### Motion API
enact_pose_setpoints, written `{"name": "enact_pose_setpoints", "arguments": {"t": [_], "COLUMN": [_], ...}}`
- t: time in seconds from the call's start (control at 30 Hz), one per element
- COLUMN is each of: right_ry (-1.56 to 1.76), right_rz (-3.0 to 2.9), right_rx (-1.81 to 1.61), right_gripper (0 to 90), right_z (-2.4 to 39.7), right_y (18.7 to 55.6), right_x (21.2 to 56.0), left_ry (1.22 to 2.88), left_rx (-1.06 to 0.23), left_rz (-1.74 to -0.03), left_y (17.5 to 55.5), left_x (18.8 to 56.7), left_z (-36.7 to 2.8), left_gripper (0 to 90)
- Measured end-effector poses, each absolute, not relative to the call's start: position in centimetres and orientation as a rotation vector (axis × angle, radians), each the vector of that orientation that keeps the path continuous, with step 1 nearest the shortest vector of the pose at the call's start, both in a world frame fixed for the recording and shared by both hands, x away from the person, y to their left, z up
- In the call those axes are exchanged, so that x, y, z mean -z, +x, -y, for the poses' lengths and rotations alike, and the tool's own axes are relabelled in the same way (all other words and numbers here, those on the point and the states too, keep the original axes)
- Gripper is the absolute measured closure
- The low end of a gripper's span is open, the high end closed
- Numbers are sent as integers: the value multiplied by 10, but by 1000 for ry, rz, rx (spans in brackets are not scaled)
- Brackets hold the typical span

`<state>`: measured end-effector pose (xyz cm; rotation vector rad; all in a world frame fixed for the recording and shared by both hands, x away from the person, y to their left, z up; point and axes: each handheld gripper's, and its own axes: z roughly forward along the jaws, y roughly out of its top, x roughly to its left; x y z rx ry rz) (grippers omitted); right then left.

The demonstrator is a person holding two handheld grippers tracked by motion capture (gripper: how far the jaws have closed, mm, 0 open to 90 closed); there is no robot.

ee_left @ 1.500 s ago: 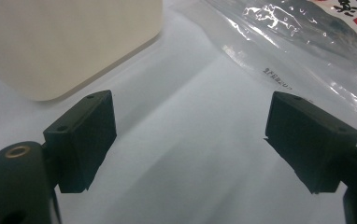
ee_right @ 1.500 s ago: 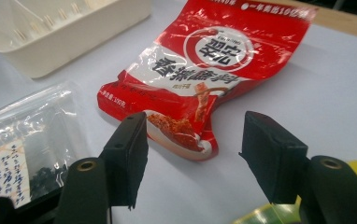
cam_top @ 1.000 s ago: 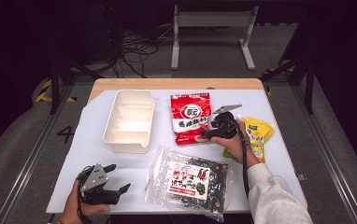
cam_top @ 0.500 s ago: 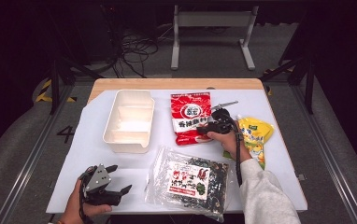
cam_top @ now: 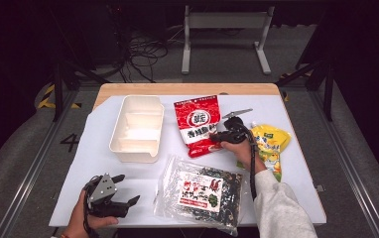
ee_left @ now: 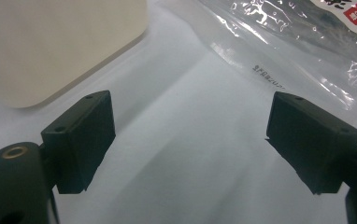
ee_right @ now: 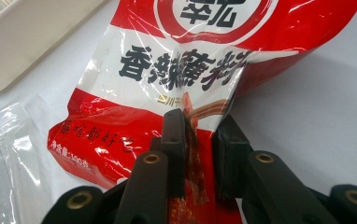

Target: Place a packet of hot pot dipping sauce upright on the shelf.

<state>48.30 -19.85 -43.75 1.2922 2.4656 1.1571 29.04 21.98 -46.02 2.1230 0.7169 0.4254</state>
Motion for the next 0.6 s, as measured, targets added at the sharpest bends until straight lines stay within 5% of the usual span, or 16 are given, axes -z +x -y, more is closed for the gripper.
{"name": "enact_pose_setpoints", "arguments": {"t": [0.6], "right_ry": [1183], "right_rz": [-2376], "right_rx": [-1311], "right_gripper": [803], "right_z": [207], "right_y": [455], "right_x": [429], "left_ry": [2057], "left_rx": [-358], "left_rz": [-674], "left_y": [310], "left_x": [422], "left_z": [-209], "left_gripper": [158]}}
